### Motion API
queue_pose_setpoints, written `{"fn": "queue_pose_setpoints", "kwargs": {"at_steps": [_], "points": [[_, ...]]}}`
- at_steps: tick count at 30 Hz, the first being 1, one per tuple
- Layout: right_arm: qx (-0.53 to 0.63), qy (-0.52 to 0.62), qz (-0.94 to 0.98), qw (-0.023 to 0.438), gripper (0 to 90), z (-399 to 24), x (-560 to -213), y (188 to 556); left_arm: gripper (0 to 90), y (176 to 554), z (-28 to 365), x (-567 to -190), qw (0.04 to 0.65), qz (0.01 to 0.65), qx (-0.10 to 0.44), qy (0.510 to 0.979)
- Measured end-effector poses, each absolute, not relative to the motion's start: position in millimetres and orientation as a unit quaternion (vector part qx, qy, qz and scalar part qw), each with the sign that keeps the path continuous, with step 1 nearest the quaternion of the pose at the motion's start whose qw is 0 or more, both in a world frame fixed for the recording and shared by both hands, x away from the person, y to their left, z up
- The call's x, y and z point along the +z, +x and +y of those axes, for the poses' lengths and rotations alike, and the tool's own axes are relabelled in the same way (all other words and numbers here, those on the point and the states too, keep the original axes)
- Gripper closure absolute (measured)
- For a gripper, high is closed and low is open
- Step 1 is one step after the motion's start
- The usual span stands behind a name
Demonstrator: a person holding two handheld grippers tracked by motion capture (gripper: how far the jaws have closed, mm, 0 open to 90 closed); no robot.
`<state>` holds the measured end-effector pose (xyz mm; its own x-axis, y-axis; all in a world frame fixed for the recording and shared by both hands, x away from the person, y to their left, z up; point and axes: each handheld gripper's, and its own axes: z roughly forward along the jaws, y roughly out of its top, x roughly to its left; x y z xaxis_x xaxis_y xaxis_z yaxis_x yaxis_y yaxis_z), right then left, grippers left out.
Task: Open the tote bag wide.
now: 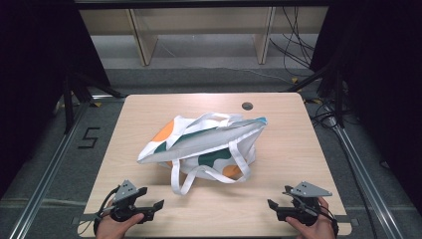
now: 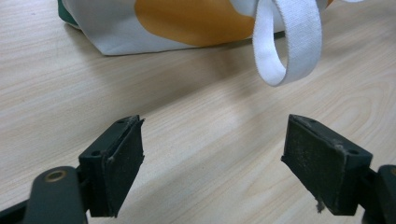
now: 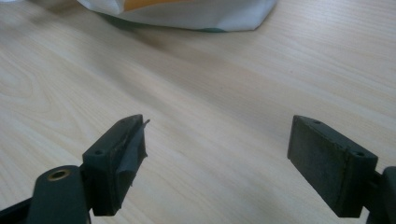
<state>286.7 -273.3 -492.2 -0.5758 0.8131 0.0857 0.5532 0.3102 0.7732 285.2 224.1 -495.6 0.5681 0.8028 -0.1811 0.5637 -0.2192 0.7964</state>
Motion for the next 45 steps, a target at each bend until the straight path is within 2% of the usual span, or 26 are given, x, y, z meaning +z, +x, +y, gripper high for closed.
{"fn": "queue_pose_setpoints", "kwargs": {"at_steps": [13,15,16,18,21,24,27,28,29,30,31,32,34,35,36,37,38,41,45], "points": [[0.402,0.436,0.788,0.167,21.8,-273,-491,285,18.2,286,226,-493,0.438,0.441,0.144,0.770],[0.401,0.440,0.787,0.164,21.2,-273,-490,285,18.3,286,227,-493,0.435,0.440,0.146,0.772],[0.406,0.430,0.787,0.179,19.0,-275,-491,288,18.3,286,227,-493,0.437,0.439,0.145,0.772],[0.413,0.427,0.786,0.174,15.8,-276,-488,287,18.3,286,226,-493,0.442,0.449,0.141,0.764],[0.423,0.421,0.782,0.180,16.2,-277,-486,289,19.1,286,227,-492,0.443,0.448,0.141,0.764],[0.435,0.421,0.776,0.176,24.7,-274,-478,289,25.6,287,229,-490,0.443,0.445,0.142,0.765],[0.447,0.414,0.773,0.173,38.3,-272,-470,291,34.9,287,231,-487,0.456,0.452,0.133,0.755],[0.447,0.414,0.773,0.173,38.3,-272,-470,291,39.3,287,231,-487,0.456,0.452,0.133,0.755],[0.459,0.389,0.780,0.174,47.2,-272,-466,294,44.8,287,234,-484,0.462,0.447,0.134,0.754],[0.459,0.389,0.780,0.174,47.2,-272,-466,294,49.2,287,234,-484,0.462,0.447,0.134,0.754],[0.461,0.388,0.779,0.172,50.0,-270,-464,294,49.2,287,234,-482,0.464,0.447,0.136,0.752],[0.458,0.386,0.781,0.176,61.8,-267,-457,293,61.7,288,235,-479,0.472,0.444,0.139,0.748],[0.457,0.372,0.788,0.180,69.7,-265,-451,295,70.2,289,234,-473,0.472,0.434,0.138,0.755],[0.457,0.372,0.788,0.180,69.7,-265,-451,295,73.3,289,234,-473,0.472,0.434,0.138,0.755],[0.470,0.354,0.786,0.187,76.6,-261,-443,299,77.3,291,232,-470,0.477,0.421,0.141,0.759],[0.470,0.354,0.786,0.187,76.6,-261,-443,299,80.2,291,232,-470,0.477,0.421,0.141,0.759],[0.478,0.348,0.785,0.187,79.2,-258,-440,302,80.2,293,229,-466,0.478,0.415,0.143,0.761],[0.488,0.314,0.791,0.193,86.8,-247,-423,312,87.8,300,225,-456,0.485,0.399,0.138,0.766],[0.491,0.278,0.799,0.207,90.0,-220,-397,329,89.5,313,218,-437,0.489,0.378,0.145,0.773]]}}
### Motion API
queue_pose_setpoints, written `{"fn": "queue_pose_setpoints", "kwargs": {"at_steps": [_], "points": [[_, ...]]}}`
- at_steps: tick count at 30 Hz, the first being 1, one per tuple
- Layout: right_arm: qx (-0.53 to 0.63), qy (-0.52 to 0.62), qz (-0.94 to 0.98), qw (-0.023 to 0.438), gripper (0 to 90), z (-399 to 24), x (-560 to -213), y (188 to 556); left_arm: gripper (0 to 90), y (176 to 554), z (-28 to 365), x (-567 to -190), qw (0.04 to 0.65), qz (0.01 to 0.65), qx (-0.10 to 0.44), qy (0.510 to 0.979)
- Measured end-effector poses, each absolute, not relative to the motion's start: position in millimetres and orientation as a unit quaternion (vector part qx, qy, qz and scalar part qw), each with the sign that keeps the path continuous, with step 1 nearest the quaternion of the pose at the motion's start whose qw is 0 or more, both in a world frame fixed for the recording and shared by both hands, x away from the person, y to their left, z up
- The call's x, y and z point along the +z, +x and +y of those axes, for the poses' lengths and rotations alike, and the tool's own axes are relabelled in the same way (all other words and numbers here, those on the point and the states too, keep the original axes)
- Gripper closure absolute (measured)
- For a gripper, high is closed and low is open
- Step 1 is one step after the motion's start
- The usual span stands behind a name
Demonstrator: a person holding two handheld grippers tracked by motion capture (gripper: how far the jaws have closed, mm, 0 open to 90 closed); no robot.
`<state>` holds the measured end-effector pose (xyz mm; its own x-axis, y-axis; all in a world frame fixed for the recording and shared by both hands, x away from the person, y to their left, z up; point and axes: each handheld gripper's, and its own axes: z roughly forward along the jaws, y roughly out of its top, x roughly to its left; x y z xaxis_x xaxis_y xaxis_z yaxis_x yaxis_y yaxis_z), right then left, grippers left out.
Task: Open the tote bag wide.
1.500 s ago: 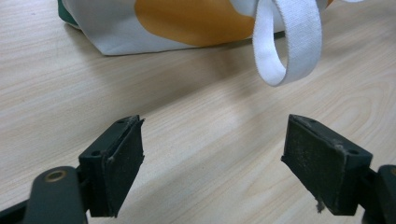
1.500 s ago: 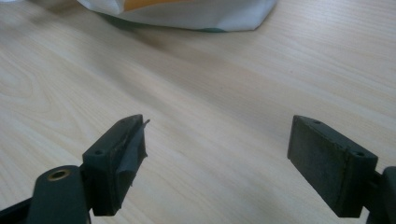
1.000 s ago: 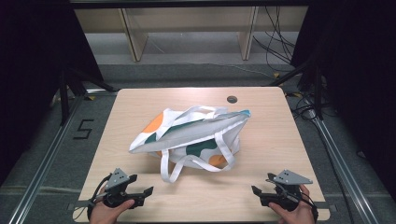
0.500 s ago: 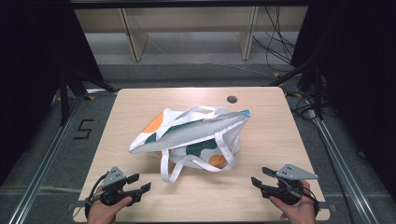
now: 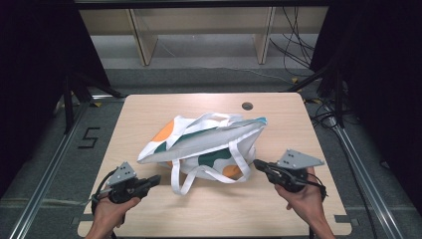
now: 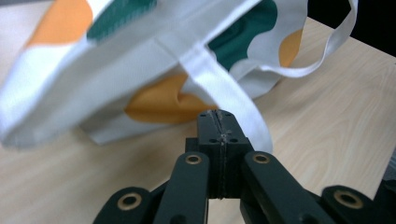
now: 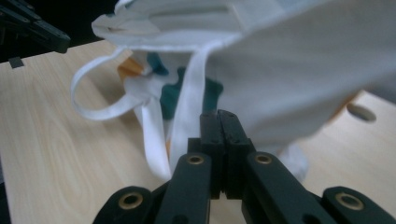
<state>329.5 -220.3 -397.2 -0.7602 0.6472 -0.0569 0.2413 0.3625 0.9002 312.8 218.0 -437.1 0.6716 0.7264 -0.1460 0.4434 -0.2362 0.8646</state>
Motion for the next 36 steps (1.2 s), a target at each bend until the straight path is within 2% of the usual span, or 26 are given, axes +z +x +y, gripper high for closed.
{"fn": "queue_pose_setpoints", "kwargs": {"at_steps": [1,8,14,18,25,27,29,32,33,36], "points": [[0.492,0.267,0.799,0.220,90.0,-214,-392,334,89.5,316,217,-433,0.494,0.376,0.145,0.771],[0.478,0.243,0.812,0.231,90.0,-184,-355,364,88.6,337,206,-411,0.497,0.365,0.150,0.773],[0.451,0.235,0.828,0.236,90.0,-159,-348,392,88.3,360,189,-400,0.482,0.353,0.151,0.787],[0.419,0.244,0.842,0.238,90.0,-148,-347,416,87.7,389,176,-392,0.474,0.350,0.148,0.794],[0.358,0.273,0.858,0.247,90.0,-148,-361,439,89.2,449,169,-377,0.429,0.369,0.201,0.800],[0.350,0.292,0.860,0.229,90.0,-153,-371,443,89.2,464,168,-380,0.420,0.373,0.205,0.801],[0.336,0.306,0.862,0.223,90.0,-159,-385,447,89.3,477,167,-390,0.383,0.383,0.218,0.812],[0.316,0.326,0.869,0.198,90.0,-166,-406,452,89.3,495,171,-412,0.349,0.402,0.183,0.827],[0.328,0.331,0.862,0.202,90.0,-167,-411,453,89.3,498,171,-419,0.347,0.410,0.175,0.825],[0.334,0.324,0.863,0.198,90.0,-163,-401,454,89.2,499,172,-426,0.356,0.419,0.160,0.820]]}}
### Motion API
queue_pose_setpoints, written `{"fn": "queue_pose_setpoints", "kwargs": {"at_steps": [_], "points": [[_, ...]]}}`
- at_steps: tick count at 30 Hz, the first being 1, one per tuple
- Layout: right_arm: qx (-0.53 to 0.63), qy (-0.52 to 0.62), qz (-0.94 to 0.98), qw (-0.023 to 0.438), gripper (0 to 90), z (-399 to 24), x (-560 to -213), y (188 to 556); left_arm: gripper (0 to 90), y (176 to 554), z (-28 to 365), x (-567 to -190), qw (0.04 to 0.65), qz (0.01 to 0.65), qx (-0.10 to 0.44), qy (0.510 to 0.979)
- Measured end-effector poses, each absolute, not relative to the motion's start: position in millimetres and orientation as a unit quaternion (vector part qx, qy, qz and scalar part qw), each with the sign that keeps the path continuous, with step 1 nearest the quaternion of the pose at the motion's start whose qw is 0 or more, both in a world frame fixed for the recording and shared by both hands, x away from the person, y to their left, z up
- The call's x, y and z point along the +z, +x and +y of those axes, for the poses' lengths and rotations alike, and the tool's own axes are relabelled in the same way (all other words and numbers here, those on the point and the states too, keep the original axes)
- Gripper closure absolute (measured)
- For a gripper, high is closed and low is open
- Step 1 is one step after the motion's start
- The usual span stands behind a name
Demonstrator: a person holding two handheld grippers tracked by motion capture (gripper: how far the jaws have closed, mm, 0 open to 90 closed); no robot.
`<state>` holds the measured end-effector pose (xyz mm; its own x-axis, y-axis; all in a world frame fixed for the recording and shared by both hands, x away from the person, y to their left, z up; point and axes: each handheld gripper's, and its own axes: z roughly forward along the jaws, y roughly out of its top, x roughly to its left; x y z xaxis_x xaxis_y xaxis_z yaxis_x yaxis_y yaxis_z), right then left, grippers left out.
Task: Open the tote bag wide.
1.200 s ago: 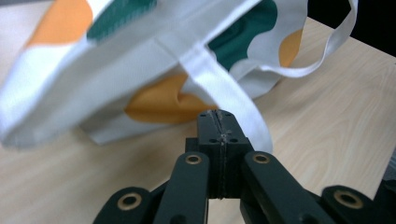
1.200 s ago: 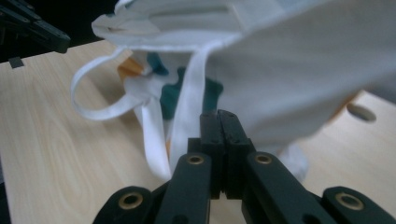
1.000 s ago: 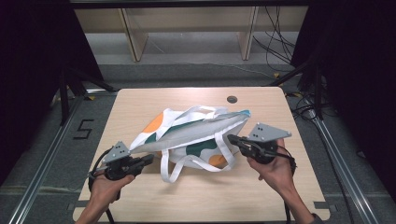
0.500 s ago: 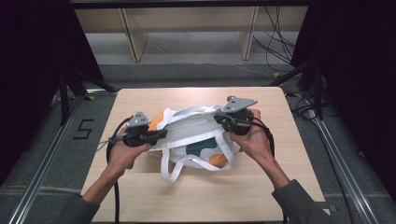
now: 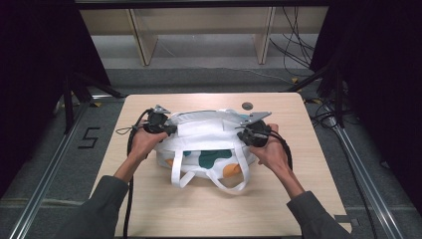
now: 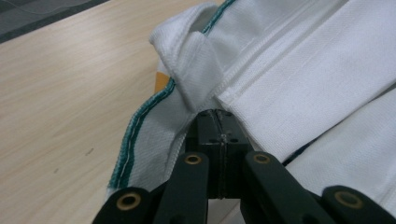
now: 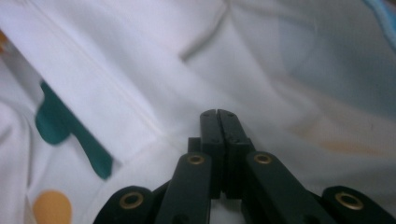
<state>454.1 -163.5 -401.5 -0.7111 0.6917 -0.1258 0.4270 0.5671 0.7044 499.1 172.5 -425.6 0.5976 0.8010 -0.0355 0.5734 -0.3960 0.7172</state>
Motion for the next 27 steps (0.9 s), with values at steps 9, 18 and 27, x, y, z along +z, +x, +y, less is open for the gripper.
{"fn": "queue_pose_setpoints", "kwargs": {"at_steps": [9,18,27], "points": [[0.326,0.309,0.875,0.183,90.0,-121,-393,481,88.6,489,181,-422,0.373,0.408,0.135,0.822],[0.261,0.238,0.931,0.093,90.0,-117,-431,419,89.4,499,172,-424,0.376,0.422,0.137,0.813],[0.354,0.250,0.889,0.148,90.0,-120,-397,434,89.4,479,173,-417,0.391,0.405,0.144,0.814]]}}
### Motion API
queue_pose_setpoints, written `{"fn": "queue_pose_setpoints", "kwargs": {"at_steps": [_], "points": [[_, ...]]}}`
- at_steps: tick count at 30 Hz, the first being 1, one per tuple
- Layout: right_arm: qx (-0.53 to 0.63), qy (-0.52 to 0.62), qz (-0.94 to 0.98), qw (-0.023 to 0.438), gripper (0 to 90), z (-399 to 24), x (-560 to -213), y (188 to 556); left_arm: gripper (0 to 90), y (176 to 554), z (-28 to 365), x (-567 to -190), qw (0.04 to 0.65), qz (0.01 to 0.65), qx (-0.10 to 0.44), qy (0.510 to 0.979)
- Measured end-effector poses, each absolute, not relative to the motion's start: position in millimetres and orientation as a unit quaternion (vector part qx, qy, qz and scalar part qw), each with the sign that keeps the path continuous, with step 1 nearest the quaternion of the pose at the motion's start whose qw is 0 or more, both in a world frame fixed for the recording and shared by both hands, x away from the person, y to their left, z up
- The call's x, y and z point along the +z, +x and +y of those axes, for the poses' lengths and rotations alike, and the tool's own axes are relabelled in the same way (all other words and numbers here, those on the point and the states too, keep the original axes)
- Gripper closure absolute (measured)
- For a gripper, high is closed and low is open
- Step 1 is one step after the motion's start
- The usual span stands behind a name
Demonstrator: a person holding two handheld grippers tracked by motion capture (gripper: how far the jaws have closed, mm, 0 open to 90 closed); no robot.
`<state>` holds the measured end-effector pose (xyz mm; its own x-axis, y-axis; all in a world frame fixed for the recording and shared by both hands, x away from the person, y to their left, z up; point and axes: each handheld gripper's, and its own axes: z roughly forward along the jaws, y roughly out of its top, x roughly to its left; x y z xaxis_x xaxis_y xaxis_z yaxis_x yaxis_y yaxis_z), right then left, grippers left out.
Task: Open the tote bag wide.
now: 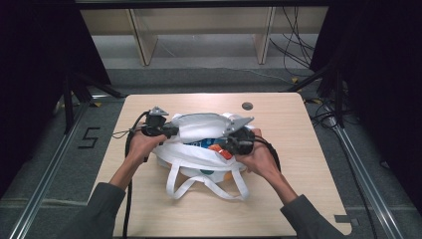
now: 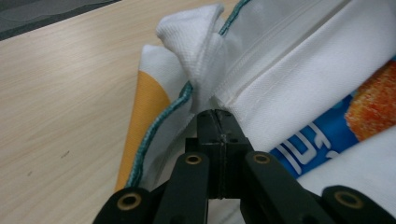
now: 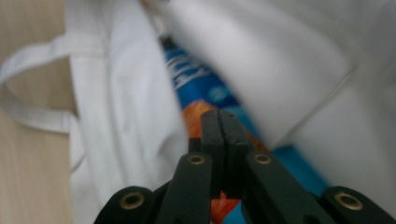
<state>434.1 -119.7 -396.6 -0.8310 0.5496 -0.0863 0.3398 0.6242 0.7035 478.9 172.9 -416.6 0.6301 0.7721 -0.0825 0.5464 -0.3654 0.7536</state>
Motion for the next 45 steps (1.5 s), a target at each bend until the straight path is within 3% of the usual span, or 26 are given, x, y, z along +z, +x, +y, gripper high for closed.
{"fn": "queue_pose_setpoints", "kwargs": {"at_steps": [7,11,14,18,27,31,36,45], "points": [[0.288,0.241,0.913,0.156,90.0,-81,-402,472,88.1,459,169,-421,0.425,0.392,0.115,0.808],[0.277,0.262,0.907,0.177,90.0,-71,-404,495,88.7,453,151,-436,0.387,0.359,0.109,0.842],[0.257,0.286,0.901,0.202,90.0,-62,-406,515,89.5,446,139,-445,0.369,0.341,0.055,0.863],[0.239,0.313,0.895,0.211,90.0,-55,-412,540,89.6,423,130,-444,0.312,0.278,0.077,0.905],[0.211,0.375,0.880,0.202,90.0,-63,-434,568,89.6,407,134,-455,0.321,0.268,0.065,0.906],[0.238,0.372,0.876,0.196,90.0,-68,-424,564,88.3,412,136,-439,0.355,0.282,0.084,0.887],[0.331,0.347,0.863,0.161,90.0,-90,-396,536,87.3,446,135,-420,0.385,0.316,0.103,0.861],[0.255,0.292,0.912,0.136,90.0,-145,-401,479,89.1,516,125,-427,0.309,0.386,0.126,0.860]]}}
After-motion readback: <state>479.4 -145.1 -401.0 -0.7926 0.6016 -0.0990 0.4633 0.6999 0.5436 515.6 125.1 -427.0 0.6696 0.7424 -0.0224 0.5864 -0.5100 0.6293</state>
